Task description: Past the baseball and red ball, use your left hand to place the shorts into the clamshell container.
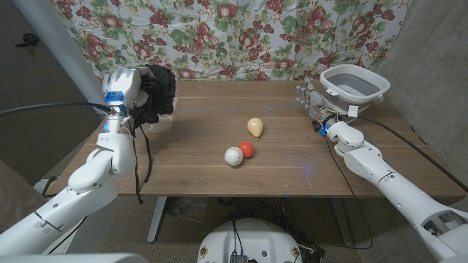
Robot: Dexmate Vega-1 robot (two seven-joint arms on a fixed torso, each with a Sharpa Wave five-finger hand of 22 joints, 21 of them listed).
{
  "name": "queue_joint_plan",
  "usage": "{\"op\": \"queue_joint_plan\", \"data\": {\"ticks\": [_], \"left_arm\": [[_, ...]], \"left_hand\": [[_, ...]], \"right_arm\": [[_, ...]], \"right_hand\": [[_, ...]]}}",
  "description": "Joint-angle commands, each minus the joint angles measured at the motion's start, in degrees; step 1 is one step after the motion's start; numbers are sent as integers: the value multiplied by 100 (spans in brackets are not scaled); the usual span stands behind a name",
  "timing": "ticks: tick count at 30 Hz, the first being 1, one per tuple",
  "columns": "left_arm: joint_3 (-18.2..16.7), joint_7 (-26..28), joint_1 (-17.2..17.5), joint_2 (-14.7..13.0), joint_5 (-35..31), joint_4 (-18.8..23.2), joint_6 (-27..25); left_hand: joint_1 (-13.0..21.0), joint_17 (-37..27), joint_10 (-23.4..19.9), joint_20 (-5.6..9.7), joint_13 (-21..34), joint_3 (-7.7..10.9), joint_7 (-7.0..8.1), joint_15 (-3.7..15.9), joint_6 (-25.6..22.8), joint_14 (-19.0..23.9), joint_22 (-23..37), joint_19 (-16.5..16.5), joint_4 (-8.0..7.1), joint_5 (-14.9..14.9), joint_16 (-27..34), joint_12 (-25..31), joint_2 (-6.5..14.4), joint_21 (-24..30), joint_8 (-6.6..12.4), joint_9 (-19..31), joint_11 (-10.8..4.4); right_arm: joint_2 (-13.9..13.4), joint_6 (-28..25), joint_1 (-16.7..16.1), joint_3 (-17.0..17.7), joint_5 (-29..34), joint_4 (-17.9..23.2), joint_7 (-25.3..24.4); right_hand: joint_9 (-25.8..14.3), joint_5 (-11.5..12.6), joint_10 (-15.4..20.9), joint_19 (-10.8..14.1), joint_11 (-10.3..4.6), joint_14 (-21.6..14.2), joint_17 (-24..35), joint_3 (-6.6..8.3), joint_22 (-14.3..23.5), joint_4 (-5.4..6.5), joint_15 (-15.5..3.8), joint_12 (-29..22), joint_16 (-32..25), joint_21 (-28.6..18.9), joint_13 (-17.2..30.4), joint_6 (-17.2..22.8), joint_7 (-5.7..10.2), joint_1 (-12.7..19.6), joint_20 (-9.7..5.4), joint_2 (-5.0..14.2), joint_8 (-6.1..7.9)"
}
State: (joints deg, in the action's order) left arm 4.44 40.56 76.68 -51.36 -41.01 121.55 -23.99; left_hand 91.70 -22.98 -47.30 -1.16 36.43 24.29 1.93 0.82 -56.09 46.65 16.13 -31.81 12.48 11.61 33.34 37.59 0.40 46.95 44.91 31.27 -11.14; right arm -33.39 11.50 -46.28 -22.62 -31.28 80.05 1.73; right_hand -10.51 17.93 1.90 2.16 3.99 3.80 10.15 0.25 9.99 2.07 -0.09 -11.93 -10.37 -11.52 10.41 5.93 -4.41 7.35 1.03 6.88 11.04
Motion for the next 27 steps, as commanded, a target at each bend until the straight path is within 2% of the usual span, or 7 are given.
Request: {"op": "queue_joint_plan", "data": {"ticks": [1, 27], "left_arm": [[345, -117, -594, -92, 122, -437, 67], [1063, -62, -1566, -43, 303, -1088, 123]], "left_hand": [[53, -1646, -33, 1419, 10, 332, -169, 1006, -156, 543, 1069, -458, -294, 35, 41, 2, -20, 1031, 36, 25, -10], [29, -1668, -26, 1424, 22, 384, -175, 1010, -159, 553, 1031, -464, -296, 31, 18, -3, -38, 1006, 48, 20, 8]], "right_arm": [[40, -12, 95, -25, 15, -98, 45], [170, 17, 273, -93, 41, -335, 139]], "right_hand": [[-12, 5, 11, 16, 4, -18, 13, 40, 34, -2, -10, -26, -15, 9, 19, 41, 8, 62, 11, 19, 1], [-13, -10, 18, 12, 1, -20, 14, 50, 35, -5, -9, -26, -16, 13, 19, 47, 2, 64, 17, 15, 0]]}}
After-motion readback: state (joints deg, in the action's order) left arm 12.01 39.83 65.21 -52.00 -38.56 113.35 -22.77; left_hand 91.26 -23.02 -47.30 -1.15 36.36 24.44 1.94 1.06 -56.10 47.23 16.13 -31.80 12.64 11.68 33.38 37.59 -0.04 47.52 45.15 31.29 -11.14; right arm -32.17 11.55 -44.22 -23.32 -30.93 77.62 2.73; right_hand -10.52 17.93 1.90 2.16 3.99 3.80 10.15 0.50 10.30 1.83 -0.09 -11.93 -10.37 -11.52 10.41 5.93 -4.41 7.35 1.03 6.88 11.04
